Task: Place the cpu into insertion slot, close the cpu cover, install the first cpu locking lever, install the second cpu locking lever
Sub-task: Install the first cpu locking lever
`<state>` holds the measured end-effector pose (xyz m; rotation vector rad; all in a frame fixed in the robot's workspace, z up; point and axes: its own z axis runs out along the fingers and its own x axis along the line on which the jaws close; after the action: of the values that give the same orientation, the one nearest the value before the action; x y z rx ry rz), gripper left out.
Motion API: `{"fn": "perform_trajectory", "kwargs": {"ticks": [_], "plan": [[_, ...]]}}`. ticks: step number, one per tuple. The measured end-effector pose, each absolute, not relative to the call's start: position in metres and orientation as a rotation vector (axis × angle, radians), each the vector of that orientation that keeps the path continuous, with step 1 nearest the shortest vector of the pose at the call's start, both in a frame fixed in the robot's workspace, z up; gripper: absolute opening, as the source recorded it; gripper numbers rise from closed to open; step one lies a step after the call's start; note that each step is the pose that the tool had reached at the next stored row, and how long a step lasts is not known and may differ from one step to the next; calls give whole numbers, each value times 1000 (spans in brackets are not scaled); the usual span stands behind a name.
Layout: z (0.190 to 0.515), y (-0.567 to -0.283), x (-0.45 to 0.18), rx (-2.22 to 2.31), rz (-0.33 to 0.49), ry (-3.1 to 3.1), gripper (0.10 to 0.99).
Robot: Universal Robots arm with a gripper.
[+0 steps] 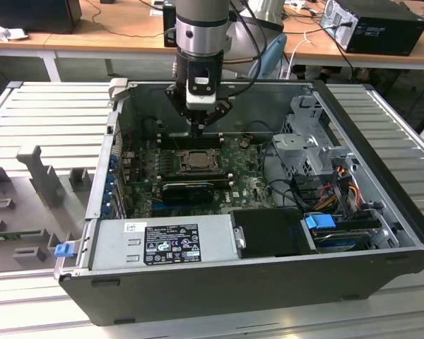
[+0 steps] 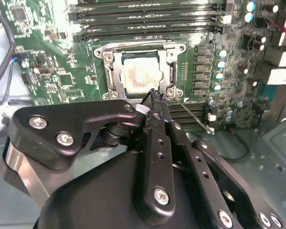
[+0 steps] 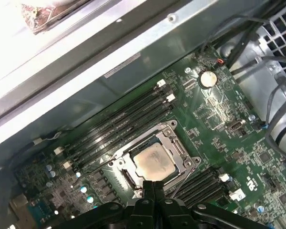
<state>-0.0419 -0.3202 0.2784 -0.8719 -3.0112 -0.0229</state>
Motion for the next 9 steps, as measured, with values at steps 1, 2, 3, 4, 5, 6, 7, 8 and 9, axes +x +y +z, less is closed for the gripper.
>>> {"fn": "perform_trajectory", "kwargs": {"ticks": [1, 2, 3, 4, 5, 6, 7, 8, 9], "plan": [[278, -320, -42, -832, -23, -3022, 106], [278, -320, -42, -810, -23, -3028, 106], [278, -320, -42, -788, -23, -3034, 106], [278, -320, -42, -747, -22, -3044, 106], [278, -320, -42, -728, -22, -3048, 106], [278, -320, -42, -709, -22, -3053, 106], [278, -320, -42, -675, -22, -3060, 106], [278, -320, -42, -656, -22, -3064, 106], [278, -320, -42, -625, -22, -3071, 106]]}}
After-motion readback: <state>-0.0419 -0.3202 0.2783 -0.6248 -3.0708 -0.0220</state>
